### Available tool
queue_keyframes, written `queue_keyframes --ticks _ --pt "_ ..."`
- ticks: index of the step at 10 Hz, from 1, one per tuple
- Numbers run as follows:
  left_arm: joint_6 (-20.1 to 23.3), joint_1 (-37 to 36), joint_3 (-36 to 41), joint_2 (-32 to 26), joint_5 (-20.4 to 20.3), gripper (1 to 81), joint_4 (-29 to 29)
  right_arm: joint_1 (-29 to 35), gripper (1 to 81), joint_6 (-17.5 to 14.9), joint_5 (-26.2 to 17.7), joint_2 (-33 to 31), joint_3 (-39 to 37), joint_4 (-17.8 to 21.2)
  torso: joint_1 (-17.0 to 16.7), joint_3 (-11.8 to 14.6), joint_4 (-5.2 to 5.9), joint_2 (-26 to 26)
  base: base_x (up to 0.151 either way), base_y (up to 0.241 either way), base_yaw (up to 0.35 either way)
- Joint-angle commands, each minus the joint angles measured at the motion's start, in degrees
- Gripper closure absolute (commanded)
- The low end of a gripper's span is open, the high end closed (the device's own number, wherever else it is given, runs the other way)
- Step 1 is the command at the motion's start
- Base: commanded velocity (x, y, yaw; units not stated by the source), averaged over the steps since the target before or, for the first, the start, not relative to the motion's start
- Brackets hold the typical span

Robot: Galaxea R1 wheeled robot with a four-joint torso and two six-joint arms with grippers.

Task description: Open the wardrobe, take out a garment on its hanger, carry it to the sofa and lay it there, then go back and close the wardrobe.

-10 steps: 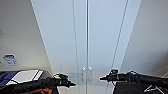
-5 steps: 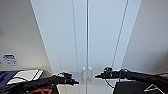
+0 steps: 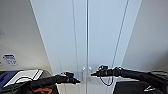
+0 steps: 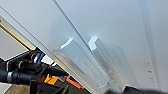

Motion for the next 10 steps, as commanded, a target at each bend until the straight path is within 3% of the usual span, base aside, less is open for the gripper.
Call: queue_keyframes --ticks 1,6,10 --pt "-0.3 -10.2 -1.2 1.0 0.5 1.0 -0.7 10.4 1.0 0.4 -0.6 1.7 -1.4 1.3 0.0 0.0 0.0 0.0 0.0 0.0 0.0" --pt "-0.3 -11.2 -6.5 5.2 0.4 1.0 -0.8 11.5 1.0 1.6 -0.7 7.6 -9.9 1.3 0.0 0.0 0.0 0.0 0.0 0.0 0.0" --pt "-0.3 -11.2 -11.1 10.2 0.2 1.0 -0.7 11.7 1.0 1.6 -0.7 10.6 -11.6 1.3 0.0 0.0 0.0 0.0 0.0 0.0 0.0"
